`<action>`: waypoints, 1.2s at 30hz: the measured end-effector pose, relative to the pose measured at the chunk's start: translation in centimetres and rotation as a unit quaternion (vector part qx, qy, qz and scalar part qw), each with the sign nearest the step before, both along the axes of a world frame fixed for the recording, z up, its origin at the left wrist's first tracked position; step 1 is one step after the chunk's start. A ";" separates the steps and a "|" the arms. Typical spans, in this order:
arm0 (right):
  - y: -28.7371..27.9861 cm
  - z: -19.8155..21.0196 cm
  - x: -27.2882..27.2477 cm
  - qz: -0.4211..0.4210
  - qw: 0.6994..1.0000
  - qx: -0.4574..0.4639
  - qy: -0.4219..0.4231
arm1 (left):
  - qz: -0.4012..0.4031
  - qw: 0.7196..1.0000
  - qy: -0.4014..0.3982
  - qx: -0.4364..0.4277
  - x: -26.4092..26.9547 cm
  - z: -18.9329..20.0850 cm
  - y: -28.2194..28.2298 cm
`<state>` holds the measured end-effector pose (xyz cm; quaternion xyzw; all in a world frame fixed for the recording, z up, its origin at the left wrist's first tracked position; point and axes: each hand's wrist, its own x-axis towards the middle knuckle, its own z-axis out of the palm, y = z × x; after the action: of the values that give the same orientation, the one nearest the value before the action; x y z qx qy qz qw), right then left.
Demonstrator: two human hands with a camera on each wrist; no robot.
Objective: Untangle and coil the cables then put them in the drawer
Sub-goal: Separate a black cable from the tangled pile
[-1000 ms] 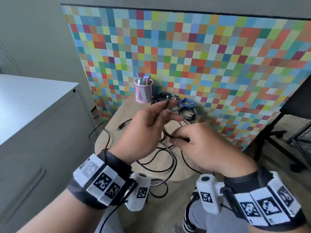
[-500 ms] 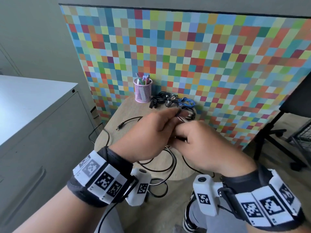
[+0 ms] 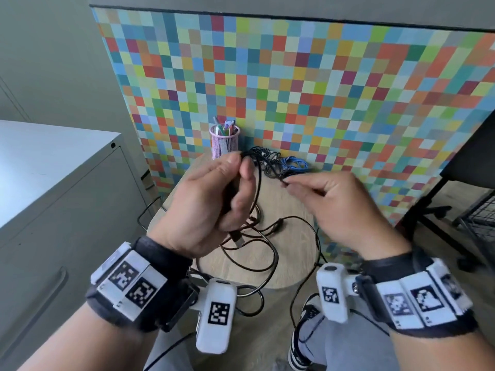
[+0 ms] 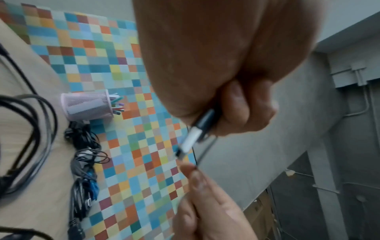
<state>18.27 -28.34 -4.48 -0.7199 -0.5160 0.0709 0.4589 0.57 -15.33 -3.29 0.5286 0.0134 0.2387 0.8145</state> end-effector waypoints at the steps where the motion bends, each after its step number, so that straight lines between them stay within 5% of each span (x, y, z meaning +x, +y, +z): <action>1: 0.5 -0.5 -1.2 0.013 1.000 -0.021 -0.006 | 0.026 1.000 -0.015 0.002 0.2 0.2 -0.2; 5: 1.8 -2.1 -4.7 0.042 0.990 -0.068 -0.118 | 0.087 0.996 -0.031 -0.011 1.0 -0.1 -1.1; 8: 2.1 -1.8 -5.5 0.061 0.982 -0.108 -0.141 | 0.123 0.983 0.038 0.127 1.0 -1.0 -0.6; 9: 1.9 -1.6 -5.6 0.076 0.979 -0.115 -0.148 | 0.149 0.959 0.083 0.228 0.9 -1.4 -0.3; 11: 1.5 -0.6 -5.1 0.082 0.979 -0.129 -0.136 | 0.190 0.867 0.169 0.428 0.7 -1.9 0.1; 13: 0.7 0.6 -4.5 0.079 0.978 -0.139 -0.136 | 0.174 0.817 0.222 0.503 0.5 -2.2 0.1; 16: -0.4 2.5 -3.3 0.063 0.984 -0.124 -0.110 | 0.099 0.829 0.262 0.484 0.2 -2.3 -0.1; 18: -0.9 3.4 -2.3 0.060 0.991 -0.093 -0.080 | 0.064 0.869 0.259 0.416 0.0 -2.4 -0.1; 21: -1.1 3.6 -0.7 0.064 0.997 -0.009 -0.028 | -0.015 0.944 0.203 0.260 -0.3 -2.3 -0.1; 25: 0.0 1.4 0.3 0.044 0.997 0.061 0.032 | -0.038 0.992 0.086 0.080 -0.3 -1.3 -0.3; 29: 1.5 -1.2 -0.9 0.053 0.996 0.025 0.073 | 0.023 1.000 -0.020 0.008 0.2 -0.3 -0.8; 33: 1.9 -2.7 -3.4 0.056 0.995 -0.067 -0.049 | 0.104 0.992 -0.065 0.010 1.3 -0.2 -1.1; 36: 1.8 -1.7 -5.0 0.076 0.984 -0.115 -0.114 | 0.196 0.960 0.022 0.198 1.8 -0.8 -0.9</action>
<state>13.28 -26.59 -6.21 -0.7298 -0.6065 0.0817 0.3047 2.36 -16.26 -4.05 0.6715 0.0870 0.3805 0.6299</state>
